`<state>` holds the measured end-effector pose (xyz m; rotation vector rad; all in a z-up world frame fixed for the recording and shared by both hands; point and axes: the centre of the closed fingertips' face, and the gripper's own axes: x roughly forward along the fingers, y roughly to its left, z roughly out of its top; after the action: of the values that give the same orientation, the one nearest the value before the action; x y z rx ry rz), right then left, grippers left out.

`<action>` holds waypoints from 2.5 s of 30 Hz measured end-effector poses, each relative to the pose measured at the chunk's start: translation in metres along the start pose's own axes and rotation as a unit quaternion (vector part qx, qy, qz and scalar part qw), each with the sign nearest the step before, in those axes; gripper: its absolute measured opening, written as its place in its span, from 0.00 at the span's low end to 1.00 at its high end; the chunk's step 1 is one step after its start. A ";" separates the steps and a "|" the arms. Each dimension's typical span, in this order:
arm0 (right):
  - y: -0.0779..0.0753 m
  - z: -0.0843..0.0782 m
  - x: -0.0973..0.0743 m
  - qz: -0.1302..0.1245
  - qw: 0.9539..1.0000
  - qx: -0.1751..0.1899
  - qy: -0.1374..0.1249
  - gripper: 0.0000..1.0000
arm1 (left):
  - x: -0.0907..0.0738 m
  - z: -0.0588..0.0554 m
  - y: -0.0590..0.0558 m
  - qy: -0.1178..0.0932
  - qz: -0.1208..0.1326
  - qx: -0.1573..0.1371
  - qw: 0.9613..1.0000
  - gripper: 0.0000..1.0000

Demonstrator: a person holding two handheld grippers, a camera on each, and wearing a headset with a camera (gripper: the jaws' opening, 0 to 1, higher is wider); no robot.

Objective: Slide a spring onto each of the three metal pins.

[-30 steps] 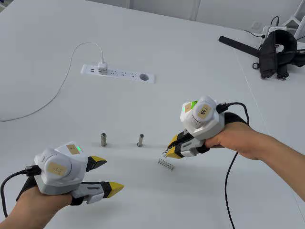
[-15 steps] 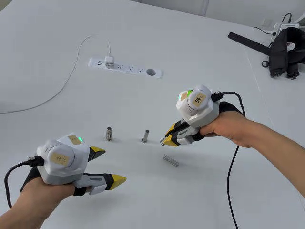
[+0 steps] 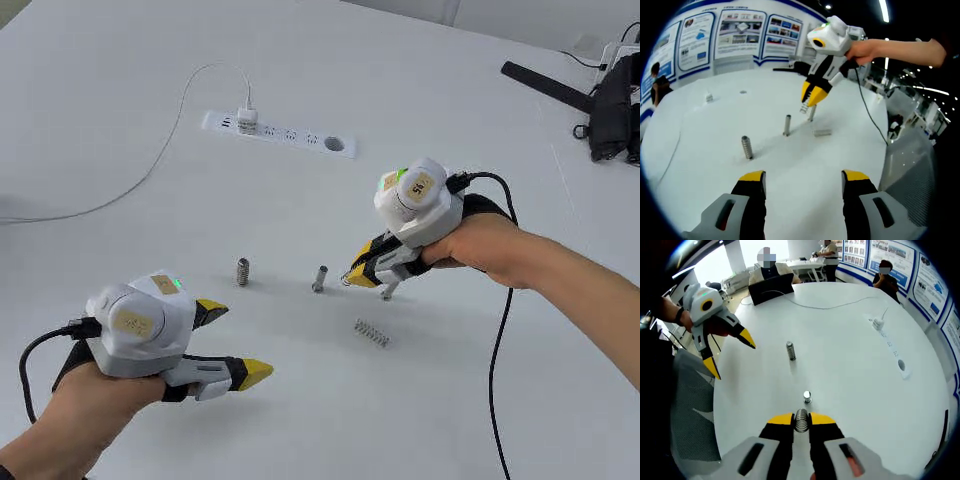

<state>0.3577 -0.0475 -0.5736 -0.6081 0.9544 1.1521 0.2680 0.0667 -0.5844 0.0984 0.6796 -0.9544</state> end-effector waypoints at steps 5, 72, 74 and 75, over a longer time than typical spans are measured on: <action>-0.004 0.006 0.004 0.003 1.000 -0.005 0.001 0.13 | -0.001 -0.001 0.002 0.000 0.001 -0.003 1.000 0.63; 0.003 0.014 0.056 0.032 0.997 -0.062 0.046 0.13 | -0.010 -0.021 0.008 0.007 0.005 -0.040 0.999 0.61; 0.003 0.012 0.059 0.034 0.996 -0.061 0.048 0.13 | -0.010 -0.022 0.009 0.008 0.006 -0.040 0.999 0.61; 0.003 0.012 0.059 0.034 0.996 -0.062 0.048 0.13 | -0.010 -0.022 0.010 0.008 0.006 -0.040 0.999 0.61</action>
<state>0.3647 -0.0082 -0.6192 -0.7402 0.9969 1.2593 0.2603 0.0880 -0.5983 0.0391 0.7309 -0.9145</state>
